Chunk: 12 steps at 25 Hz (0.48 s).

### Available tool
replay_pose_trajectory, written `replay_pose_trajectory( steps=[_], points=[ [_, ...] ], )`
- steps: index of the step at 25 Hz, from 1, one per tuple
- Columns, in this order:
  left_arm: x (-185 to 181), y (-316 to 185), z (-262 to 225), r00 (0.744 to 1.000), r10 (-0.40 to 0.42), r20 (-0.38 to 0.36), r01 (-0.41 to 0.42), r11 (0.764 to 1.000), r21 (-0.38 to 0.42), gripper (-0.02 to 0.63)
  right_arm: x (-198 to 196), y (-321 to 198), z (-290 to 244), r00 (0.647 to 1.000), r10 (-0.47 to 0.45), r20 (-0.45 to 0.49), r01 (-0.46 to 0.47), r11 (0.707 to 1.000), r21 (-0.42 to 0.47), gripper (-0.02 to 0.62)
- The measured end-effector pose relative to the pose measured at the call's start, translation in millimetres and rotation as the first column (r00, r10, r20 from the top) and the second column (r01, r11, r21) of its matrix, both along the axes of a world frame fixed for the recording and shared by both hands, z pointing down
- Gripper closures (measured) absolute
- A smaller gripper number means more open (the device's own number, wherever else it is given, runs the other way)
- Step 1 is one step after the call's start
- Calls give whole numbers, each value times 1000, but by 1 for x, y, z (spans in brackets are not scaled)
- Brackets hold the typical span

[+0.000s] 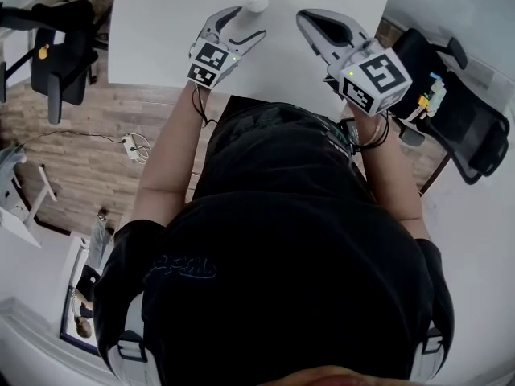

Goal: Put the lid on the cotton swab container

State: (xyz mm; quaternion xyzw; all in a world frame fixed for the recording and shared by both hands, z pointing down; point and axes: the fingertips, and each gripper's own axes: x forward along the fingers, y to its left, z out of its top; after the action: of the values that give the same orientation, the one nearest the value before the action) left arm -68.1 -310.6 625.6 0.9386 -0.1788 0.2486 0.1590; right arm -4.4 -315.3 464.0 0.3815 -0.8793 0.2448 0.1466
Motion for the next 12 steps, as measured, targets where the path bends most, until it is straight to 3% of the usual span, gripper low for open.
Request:
replay_pose_trajectory(
  steps=[12],
  points=[
    [4, -21, 49, 995, 69, 70, -70, 998, 2, 270, 6, 1, 7, 999, 46, -12, -47, 998, -32, 572]
  ],
)
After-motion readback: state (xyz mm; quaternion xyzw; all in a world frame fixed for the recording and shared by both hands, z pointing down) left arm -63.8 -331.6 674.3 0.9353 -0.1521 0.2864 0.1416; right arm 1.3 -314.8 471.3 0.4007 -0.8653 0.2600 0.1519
